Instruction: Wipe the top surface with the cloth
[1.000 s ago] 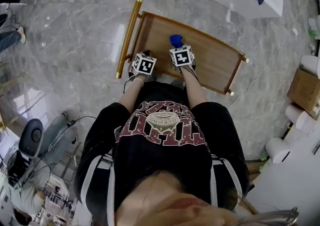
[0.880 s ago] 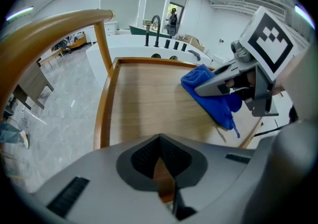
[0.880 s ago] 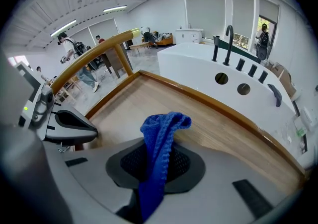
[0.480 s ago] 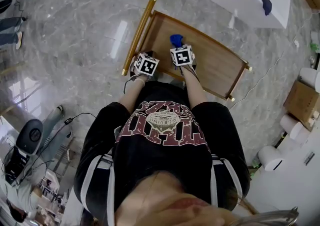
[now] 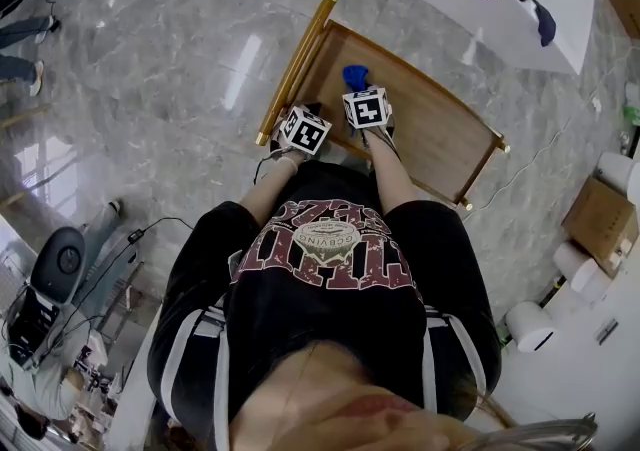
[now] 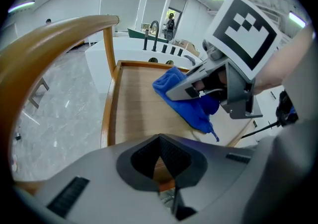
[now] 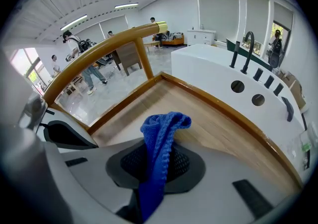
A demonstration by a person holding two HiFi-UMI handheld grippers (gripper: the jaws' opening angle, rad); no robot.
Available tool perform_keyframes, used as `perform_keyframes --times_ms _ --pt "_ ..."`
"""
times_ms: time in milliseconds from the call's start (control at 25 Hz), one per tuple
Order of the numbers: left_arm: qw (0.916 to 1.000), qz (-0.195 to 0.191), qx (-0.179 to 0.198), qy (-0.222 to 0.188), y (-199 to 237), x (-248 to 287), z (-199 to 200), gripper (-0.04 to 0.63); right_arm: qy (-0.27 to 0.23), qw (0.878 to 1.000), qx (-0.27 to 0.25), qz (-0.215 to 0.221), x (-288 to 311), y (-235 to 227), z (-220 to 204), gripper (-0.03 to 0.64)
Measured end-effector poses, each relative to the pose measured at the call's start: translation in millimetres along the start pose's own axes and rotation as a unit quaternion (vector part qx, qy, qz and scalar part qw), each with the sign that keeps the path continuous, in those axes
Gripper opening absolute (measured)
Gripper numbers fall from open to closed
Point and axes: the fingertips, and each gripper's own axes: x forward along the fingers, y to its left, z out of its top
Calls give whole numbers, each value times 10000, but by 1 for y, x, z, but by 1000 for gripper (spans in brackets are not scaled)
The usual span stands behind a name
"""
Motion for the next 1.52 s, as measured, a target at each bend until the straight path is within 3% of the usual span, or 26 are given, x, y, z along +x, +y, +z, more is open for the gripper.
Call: perform_keyframes --times_ms 440,760,1520 --pt "9996 -221 -132 -99 -5 -10 -12 48 -6 9998 -154 104 15 26 18 66" --pt "9991 20 -330 -255 3 -20 -13 48 -7 9991 -349 229 25 46 31 66" --pt "9976 -118 -571 -379 9 -36 -37 48 -81 9993 -285 219 38 72 47 66"
